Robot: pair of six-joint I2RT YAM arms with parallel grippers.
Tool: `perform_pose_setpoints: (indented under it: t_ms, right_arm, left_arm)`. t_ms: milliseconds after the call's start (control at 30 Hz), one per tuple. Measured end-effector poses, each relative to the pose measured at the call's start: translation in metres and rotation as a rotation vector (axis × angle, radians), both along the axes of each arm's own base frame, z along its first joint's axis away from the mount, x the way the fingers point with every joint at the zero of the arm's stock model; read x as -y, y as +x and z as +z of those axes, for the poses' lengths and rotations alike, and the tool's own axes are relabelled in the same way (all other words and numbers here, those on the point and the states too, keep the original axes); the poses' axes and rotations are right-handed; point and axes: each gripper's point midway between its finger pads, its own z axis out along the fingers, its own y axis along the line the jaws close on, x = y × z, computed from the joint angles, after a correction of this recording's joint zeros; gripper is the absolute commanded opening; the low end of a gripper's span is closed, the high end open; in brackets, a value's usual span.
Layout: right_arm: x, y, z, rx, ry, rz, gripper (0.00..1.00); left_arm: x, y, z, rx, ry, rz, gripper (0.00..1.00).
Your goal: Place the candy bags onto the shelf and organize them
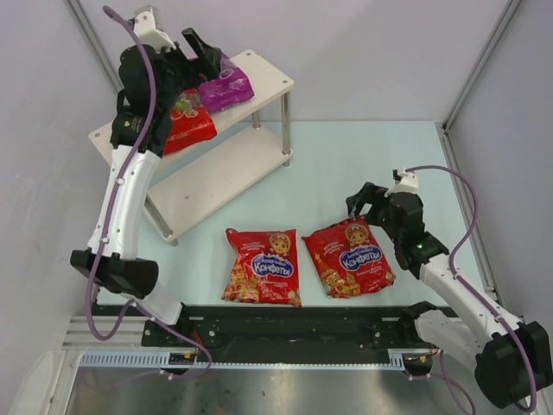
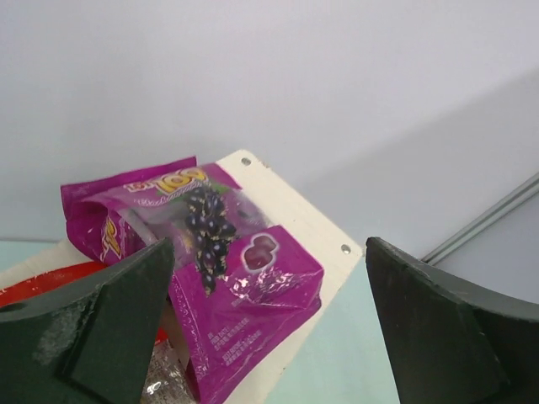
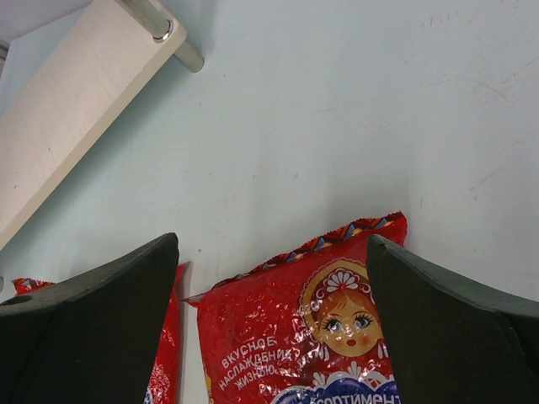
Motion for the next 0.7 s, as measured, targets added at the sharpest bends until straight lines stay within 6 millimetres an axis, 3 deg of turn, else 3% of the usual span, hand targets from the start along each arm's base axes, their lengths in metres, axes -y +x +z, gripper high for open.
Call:
perform_pose_setpoints:
  t_ms: [133,233,333,433,700]
  right_arm:
    - [-0.001,0.0,-0.002,-0.007,0.005,0.001,0.97]
    - [-0.002,0.0,-0.002,-0.008,0.007,0.005,0.97]
    - [-0.003,0.0,-0.001,-0.006,0.011,0.007,0.97]
    - [-0.003,0.001,-0.001,-0.007,0.013,0.008,0.97]
    - [-0.008,0.002,-0.005,-0.019,0.027,0.025,0.97]
  left_arm:
    - [-0.005,-0.015,0.02,0.045,0.007,0.006,1.0]
    - [-0.016,-0.032,0.02,0.049,0.025,0.043,0.97]
    - [-0.027,-0.05,0.006,0.033,0.045,0.079,0.9]
    - [-0.036,-0.066,-0.018,-0.001,0.068,0.11,0.9]
    - [-0.052,-0.081,-0.058,-0.072,0.116,0.171,0.82]
